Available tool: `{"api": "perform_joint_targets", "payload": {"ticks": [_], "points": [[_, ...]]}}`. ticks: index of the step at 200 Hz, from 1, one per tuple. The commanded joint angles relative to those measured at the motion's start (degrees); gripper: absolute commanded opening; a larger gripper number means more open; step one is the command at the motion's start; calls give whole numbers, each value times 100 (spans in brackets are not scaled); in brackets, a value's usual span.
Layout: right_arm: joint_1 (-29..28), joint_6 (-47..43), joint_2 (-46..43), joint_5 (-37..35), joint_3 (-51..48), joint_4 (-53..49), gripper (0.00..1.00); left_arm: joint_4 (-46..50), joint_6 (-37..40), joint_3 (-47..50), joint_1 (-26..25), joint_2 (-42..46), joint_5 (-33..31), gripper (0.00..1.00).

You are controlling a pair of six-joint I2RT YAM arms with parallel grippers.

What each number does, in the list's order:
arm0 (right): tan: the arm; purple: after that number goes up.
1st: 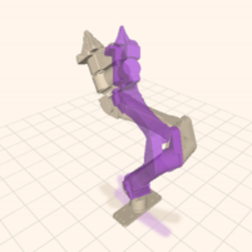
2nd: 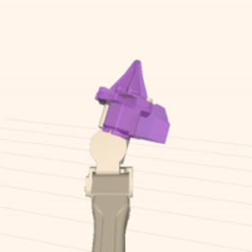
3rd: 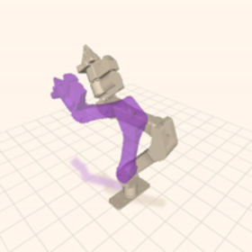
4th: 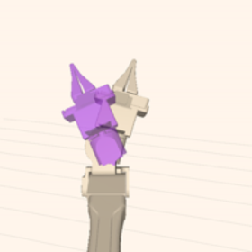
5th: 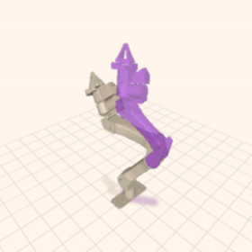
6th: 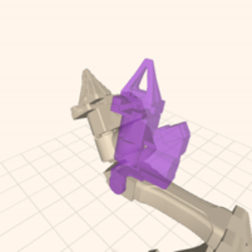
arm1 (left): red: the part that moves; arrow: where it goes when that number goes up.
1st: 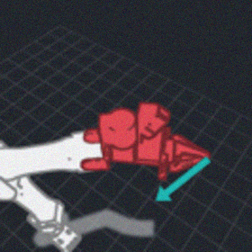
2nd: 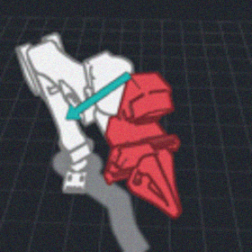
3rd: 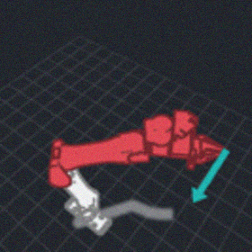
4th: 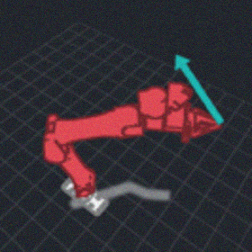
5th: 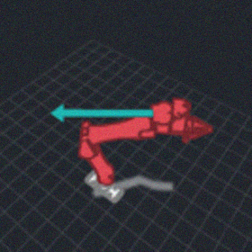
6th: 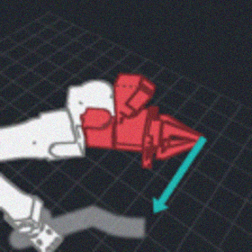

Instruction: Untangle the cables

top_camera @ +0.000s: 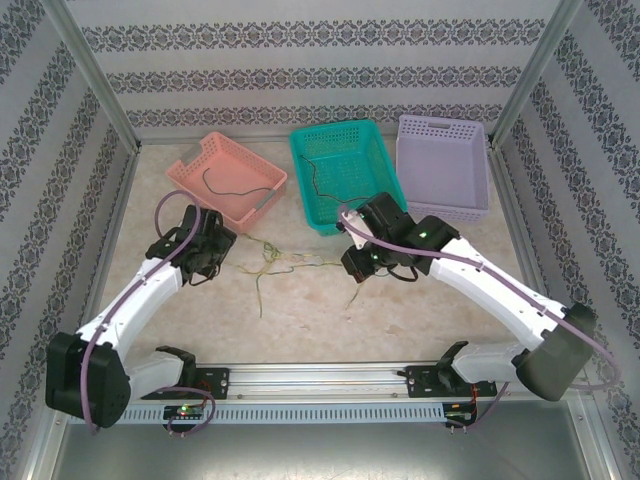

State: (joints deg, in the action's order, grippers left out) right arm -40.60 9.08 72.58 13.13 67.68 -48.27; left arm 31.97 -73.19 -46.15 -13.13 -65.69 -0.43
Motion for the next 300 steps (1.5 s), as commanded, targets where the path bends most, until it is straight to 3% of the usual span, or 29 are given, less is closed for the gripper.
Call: {"api": "perform_joint_targets", "payload": {"ticks": [1, 54, 89, 118, 144, 162, 183, 213, 239, 274, 300], "points": [[101, -24, -344, 94, 294, -244, 0, 433, -269, -270, -32, 275, 43, 75], [524, -12, -537, 473, 471, -220, 0, 447, -399, -833, -61, 150, 398, 77], [536, 81, -403, 570, 503, -19, 0, 366, -1352, -843, -431, 151, 629, 77], [566, 251, -383, 699, 440, 174, 0, -31, -2362, -499, -973, 215, 525, 71], [623, 295, -392, 752, 404, 196, 0, -453, -2566, -253, -1165, 38, 596, 58], [666, 288, -417, 715, 438, 202, 0, -372, -2511, -194, -1191, 98, 455, 50], [735, 279, -464, 614, 482, 232, 0, 15, -2290, -275, -1192, 336, 51, 50], [824, 287, -424, 520, 545, 272, 0, 1090, -1949, -556, -1184, 504, -493, 62], [892, 286, -362, 445, 444, 297, 0, 1563, -1759, -422, -1044, 630, -847, 64], [939, 202, -332, 445, 96, 397, 0, 1093, -1162, 19, -264, 578, -346, 66], [962, 147, -366, 415, 39, 410, 0, 913, -1086, 145, -89, 531, -37, 66]]}}
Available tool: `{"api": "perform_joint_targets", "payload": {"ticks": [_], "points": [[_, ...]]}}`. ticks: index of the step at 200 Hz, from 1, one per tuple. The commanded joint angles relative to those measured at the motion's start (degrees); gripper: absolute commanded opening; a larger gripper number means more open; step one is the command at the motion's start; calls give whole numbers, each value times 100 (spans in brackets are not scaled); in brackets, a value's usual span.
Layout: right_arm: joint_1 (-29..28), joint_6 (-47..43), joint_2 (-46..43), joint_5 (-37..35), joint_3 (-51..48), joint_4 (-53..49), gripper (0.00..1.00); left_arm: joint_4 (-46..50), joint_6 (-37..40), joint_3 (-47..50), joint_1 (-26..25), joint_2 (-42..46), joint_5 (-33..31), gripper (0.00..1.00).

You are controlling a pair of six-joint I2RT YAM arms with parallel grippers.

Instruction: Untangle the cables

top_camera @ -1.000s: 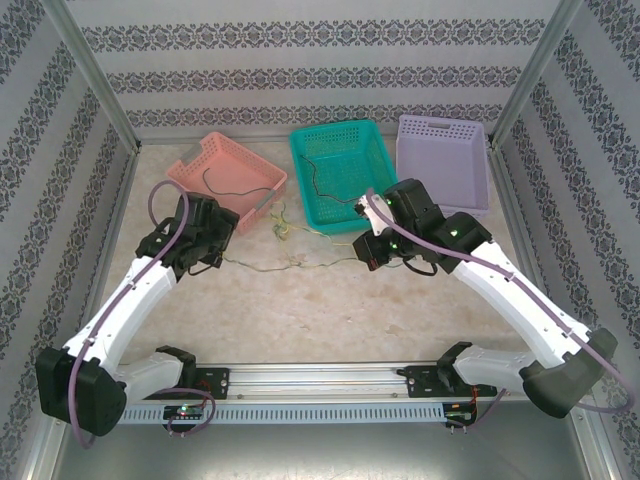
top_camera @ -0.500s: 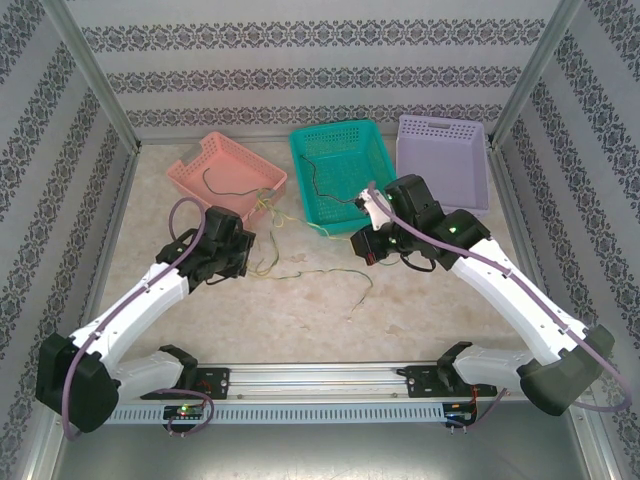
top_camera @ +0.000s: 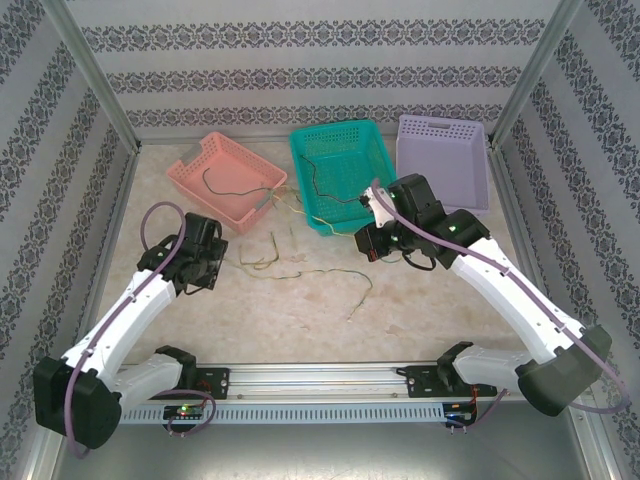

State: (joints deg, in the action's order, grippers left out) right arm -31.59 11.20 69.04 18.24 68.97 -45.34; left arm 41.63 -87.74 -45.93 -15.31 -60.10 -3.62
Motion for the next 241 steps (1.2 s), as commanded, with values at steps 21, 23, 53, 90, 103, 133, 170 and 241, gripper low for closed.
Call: {"api": "perform_joint_targets", "payload": {"ticks": [21, 23, 53, 90, 103, 133, 170, 241], "points": [[109, -69, -40, -2, 19, 183, 0, -479, 383, 42, 125, -87, 630, 65], [116, -73, -39, 3, 42, 184, 0, -532, 381, 23, 125, -89, 662, 65], [135, -101, 63, -7, 381, 206, 0, -937, 290, -805, 93, -263, 880, 66], [376, 310, 359, 133, 898, 377, 0, -1218, 777, -2606, -130, -1079, 1092, 68], [594, 647, 478, 97, 1151, 515, 0, -1315, 933, -3072, -265, -1353, 1192, 68], [1161, 1256, 828, -362, 1793, 684, 0, -1694, 1182, -3545, -626, -1814, 1356, 67], [2086, 1757, 1354, -801, 2215, 955, 0, -1882, 1585, -3584, -1003, -1896, 1308, 66], [3220, 1570, 3012, -913, 2324, 2892, 0, -1643, 1972, -3183, -1369, -1317, 889, 66]]}}
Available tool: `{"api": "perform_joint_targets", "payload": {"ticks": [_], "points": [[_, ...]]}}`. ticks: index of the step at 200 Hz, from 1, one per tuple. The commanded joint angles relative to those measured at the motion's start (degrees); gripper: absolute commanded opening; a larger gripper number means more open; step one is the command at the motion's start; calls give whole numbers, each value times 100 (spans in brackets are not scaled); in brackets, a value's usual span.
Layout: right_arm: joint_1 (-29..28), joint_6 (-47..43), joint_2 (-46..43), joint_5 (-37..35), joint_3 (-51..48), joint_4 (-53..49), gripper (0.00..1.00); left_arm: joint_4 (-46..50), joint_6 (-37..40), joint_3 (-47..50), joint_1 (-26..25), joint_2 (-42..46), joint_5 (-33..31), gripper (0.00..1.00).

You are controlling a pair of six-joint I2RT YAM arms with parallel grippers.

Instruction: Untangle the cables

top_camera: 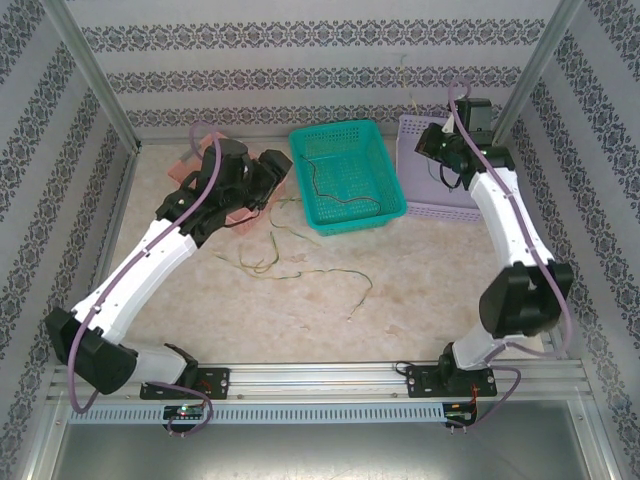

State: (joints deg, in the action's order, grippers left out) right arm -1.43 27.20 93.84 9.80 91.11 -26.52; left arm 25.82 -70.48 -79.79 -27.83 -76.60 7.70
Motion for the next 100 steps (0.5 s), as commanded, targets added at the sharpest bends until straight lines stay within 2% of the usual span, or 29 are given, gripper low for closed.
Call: {"api": "perform_joint_targets", "payload": {"ticks": [1, 43, 100], "points": [[209, -39, 557, -68, 127, 1023, 0, -57, 241, 210, -121, 349, -248, 66], [380, -159, 1357, 100, 110, 1326, 0, 175, 194, 483, -178, 758, -535, 65], [419, 129, 949, -74, -1498, 2127, 0, 252, 127, 710, -182, 1003, -735, 65]]}}
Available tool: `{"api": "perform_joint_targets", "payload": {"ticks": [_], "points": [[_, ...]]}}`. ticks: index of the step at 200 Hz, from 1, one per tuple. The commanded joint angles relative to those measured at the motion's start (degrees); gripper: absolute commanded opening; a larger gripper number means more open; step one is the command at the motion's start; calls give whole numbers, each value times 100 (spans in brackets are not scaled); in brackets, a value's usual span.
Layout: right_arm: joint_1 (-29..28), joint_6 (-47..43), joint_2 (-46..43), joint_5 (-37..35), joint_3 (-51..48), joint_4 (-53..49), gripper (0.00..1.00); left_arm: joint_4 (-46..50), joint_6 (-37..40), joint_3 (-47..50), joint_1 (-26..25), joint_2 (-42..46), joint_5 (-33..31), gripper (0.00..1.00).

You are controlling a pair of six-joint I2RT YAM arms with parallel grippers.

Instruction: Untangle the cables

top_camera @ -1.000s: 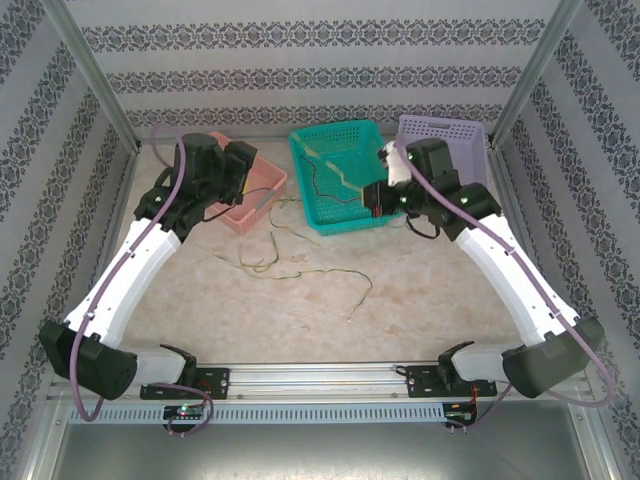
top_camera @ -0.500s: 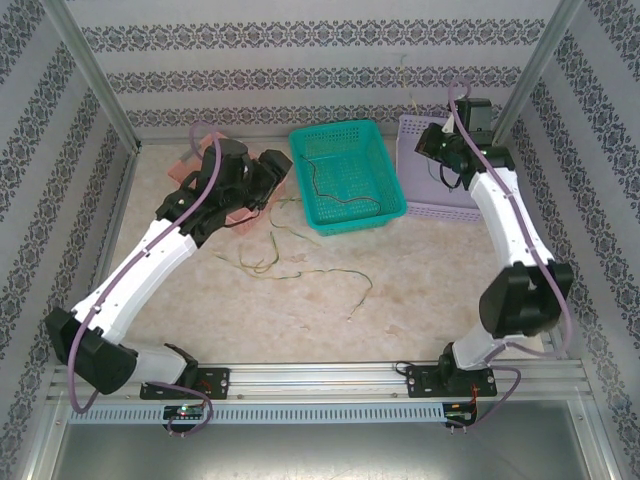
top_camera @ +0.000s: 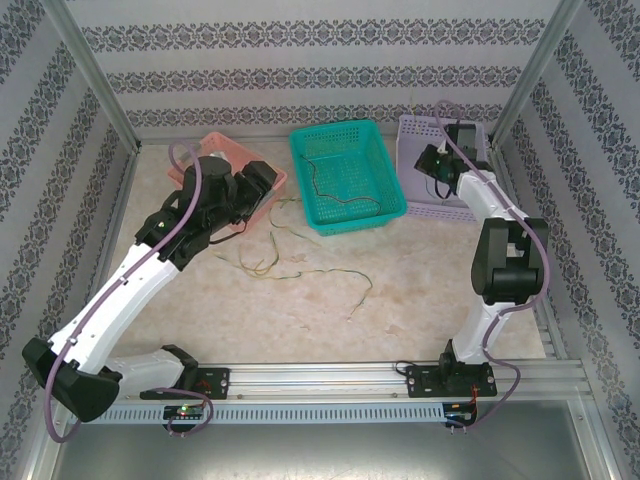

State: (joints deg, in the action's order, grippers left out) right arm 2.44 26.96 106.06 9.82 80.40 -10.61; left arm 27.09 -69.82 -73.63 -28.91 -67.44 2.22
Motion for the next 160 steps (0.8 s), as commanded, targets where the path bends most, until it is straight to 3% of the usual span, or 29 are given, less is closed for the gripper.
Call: {"api": "perform_joint_targets", "payload": {"ticks": [1, 160], "points": [[35, 157, -280, -72, -441, 539, 0, 128, 59, 94, -73, 85, -187, 65], [37, 1110, -1619, -569, -2890, 1983, 0, -164, -23, 173, -180, -312, 4, 64]]}}
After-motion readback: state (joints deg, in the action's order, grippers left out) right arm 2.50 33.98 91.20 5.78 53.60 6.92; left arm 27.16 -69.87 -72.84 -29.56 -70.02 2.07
